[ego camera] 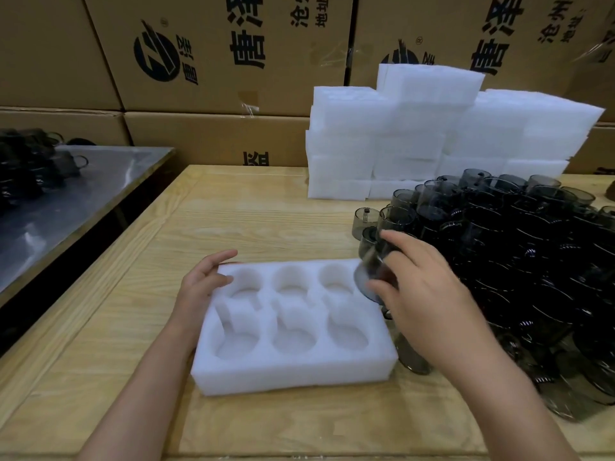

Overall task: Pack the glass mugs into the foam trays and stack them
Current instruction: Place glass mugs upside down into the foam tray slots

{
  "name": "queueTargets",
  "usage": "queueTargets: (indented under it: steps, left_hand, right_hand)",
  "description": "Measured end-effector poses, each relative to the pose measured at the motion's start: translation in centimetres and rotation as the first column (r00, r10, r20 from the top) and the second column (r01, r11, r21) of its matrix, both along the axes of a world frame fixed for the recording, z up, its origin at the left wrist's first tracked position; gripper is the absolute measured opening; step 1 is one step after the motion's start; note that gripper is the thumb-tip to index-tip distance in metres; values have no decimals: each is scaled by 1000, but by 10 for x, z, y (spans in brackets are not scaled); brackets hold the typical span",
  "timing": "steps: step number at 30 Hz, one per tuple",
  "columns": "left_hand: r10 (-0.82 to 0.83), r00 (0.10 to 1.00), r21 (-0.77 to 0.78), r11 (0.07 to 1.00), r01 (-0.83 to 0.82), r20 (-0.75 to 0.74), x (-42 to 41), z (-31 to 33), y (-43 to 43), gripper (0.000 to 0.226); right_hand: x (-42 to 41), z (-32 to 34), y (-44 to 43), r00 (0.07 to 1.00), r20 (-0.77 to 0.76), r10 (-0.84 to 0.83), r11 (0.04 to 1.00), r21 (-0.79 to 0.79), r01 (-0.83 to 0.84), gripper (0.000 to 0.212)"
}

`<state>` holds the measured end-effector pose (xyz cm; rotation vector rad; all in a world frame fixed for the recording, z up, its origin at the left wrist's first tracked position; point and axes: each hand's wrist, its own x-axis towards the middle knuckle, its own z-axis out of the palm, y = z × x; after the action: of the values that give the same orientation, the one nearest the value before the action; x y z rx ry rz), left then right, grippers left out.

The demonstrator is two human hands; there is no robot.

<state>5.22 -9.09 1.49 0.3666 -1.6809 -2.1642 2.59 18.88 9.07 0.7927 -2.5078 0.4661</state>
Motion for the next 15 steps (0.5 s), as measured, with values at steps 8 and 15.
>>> queueTargets:
  steps: [8,15]
  left_hand:
    - [64,997,-131,989,-69,-37,11,11,-2,42]
    - [-320,945,-787,567,244,63,8,64,40,68]
  right_hand:
    - [-14,-15,-43,927,215,306,896,-395,-204,12]
    - [-19,-23,-41,921,171,350,764,-621,-175,18]
